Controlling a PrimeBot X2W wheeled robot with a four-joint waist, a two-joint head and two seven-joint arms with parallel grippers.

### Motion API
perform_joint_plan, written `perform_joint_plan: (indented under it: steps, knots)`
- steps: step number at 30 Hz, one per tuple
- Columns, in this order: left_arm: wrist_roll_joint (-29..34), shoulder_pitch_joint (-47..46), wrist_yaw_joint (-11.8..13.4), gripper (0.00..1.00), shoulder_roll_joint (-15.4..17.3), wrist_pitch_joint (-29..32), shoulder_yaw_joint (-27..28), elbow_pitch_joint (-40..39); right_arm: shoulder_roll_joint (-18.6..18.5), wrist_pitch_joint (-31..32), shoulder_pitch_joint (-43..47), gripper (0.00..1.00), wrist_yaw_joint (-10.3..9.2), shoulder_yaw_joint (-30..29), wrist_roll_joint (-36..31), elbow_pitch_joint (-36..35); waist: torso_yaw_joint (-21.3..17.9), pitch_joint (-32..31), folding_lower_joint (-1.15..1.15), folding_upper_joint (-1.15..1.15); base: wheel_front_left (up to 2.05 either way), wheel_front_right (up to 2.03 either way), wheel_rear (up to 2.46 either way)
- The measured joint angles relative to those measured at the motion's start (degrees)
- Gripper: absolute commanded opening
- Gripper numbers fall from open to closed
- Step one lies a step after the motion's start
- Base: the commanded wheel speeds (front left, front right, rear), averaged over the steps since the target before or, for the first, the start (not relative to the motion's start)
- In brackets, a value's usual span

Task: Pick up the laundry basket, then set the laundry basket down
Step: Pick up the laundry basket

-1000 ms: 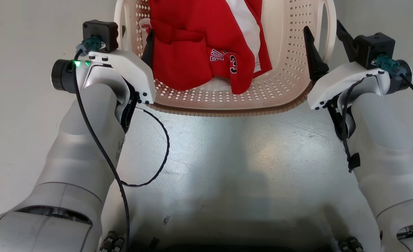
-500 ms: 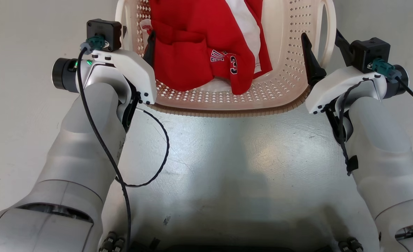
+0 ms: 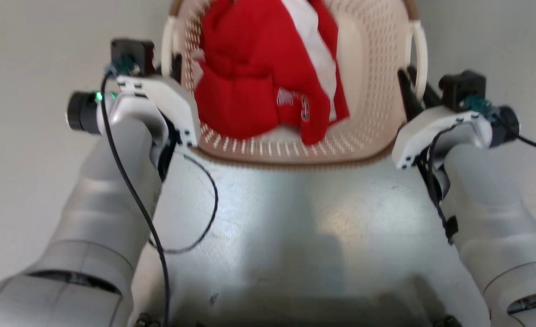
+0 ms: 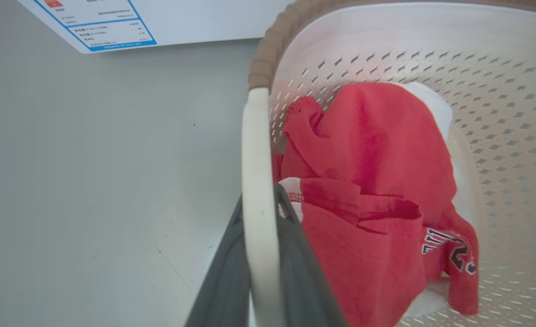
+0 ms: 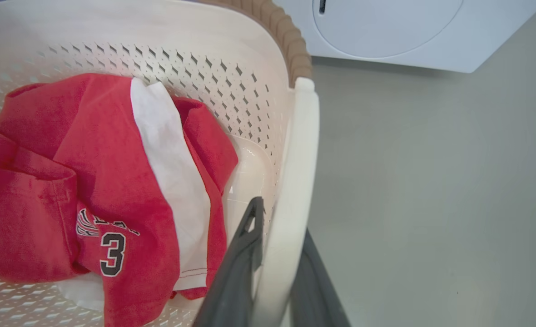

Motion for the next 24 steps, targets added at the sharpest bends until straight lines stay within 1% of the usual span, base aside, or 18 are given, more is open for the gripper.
perform_joint_plan:
  steps: [4,8,13,18,24]
  knots:
    - [-0.32,3.38,-0.04,0.00,-0.55,0.70,-0.59,0.79,0.13,0.15,0.23,0.00,0.00,1.69,0.35,5.46,-0.31,-2.98,0.00,0.00,0.00,0.00,0.00]
    - [-1.33,8.17,0.01,0.00,-0.58,1.56,-0.87,1.09,0.53,0.63,1.47,0.00,0.07,3.63,2.77,8.83,-0.73,-7.08,0.00,0.00,0.00,0.00,0.00]
    - [-2.23,14.45,0.01,0.00,-0.59,1.80,-1.62,1.23,1.00,2.67,6.94,0.00,0.07,9.05,7.08,10.29,-1.59,-13.58,0.00,0.00,0.00,0.00,0.00]
    - [-3.00,20.93,-0.07,0.00,-0.45,2.55,-1.86,1.45,1.18,6.12,12.06,0.00,0.07,14.66,11.79,10.04,-2.97,-20.79,0.00,0.00,0.00,0.00,0.00]
    - [-3.65,25.02,-0.66,0.00,0.09,4.68,-2.04,1.51,1.35,8.96,15.39,0.00,0.07,18.92,16.06,9.44,-4.88,-29.08,0.00,0.00,0.00,0.00,0.00]
